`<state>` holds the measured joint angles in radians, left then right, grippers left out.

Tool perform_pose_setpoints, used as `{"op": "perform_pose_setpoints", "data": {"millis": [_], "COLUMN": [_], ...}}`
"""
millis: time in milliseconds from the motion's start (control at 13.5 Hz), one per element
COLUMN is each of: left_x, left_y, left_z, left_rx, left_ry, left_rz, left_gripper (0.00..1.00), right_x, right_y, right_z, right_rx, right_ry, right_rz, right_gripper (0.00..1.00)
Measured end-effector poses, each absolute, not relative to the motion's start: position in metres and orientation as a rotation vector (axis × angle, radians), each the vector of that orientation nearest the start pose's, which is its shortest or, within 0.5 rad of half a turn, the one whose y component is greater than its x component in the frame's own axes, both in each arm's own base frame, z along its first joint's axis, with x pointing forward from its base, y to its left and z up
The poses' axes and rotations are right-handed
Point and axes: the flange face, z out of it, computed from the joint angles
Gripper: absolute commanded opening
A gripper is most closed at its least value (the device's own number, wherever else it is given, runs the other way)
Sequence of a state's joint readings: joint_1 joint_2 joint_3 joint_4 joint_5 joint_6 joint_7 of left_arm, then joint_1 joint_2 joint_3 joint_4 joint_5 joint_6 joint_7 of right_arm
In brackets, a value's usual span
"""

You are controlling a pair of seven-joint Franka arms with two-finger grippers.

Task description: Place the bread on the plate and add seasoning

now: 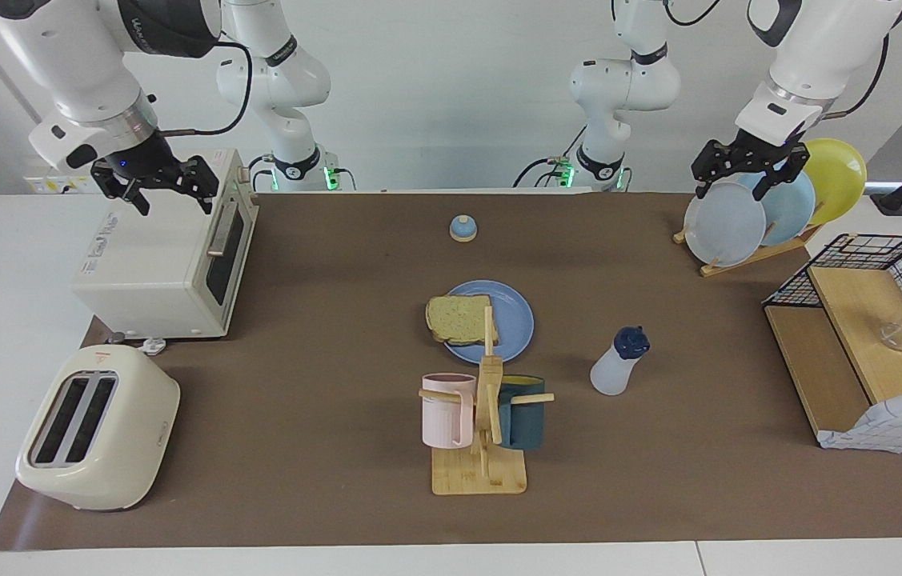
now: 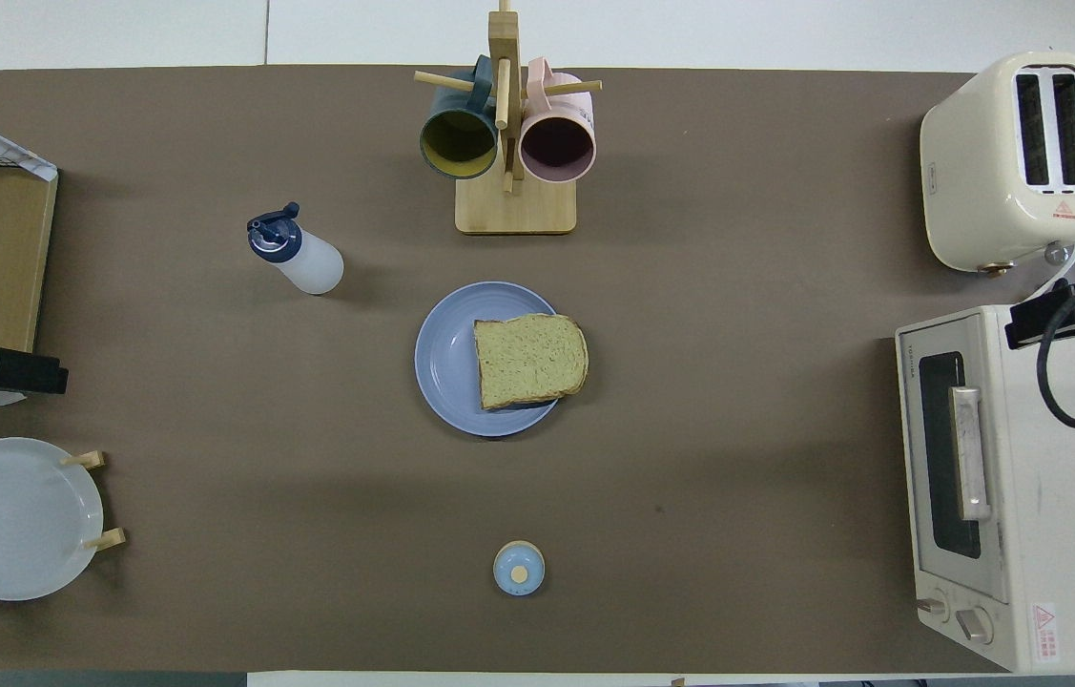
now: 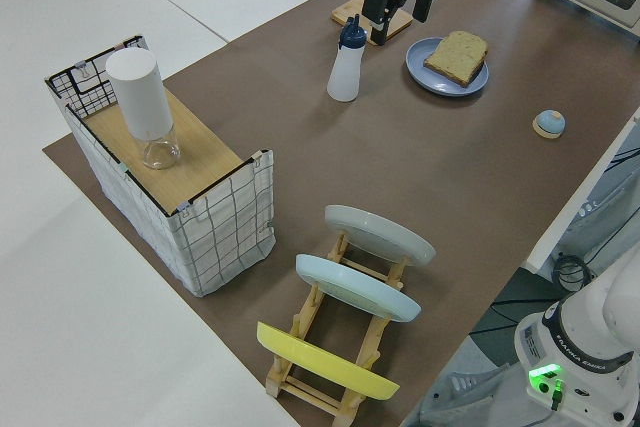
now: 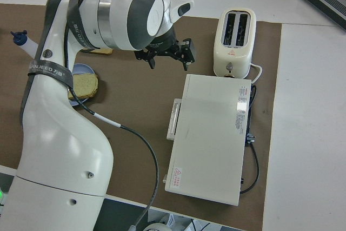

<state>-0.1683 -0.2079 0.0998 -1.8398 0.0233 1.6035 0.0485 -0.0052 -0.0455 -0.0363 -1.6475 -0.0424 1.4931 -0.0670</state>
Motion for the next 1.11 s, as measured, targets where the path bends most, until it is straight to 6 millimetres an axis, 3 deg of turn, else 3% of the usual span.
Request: {"op": "perform_pose_setpoints", "data": {"millis": [592, 1110], "left_x": [0.540, 0.527], "left_y": [-0.030, -0.026], "left_z": [0.624, 0.604], "left_rx": [-3.168, -3.176], "left_ry": [0.127, 0.117], "left_rz": [0.094, 0.128], "left_gripper": [1.00, 1.00], "right_x": [0.530, 0.530], "right_y": [-0.027, -0.027], "right_z": [0.607, 0.607], "right_rx": [-3.171, -3.171], "right_ry": [-0.039, -0.039], "right_rz": [0.176, 0.176], "right_gripper": [1.00, 1.00]}}
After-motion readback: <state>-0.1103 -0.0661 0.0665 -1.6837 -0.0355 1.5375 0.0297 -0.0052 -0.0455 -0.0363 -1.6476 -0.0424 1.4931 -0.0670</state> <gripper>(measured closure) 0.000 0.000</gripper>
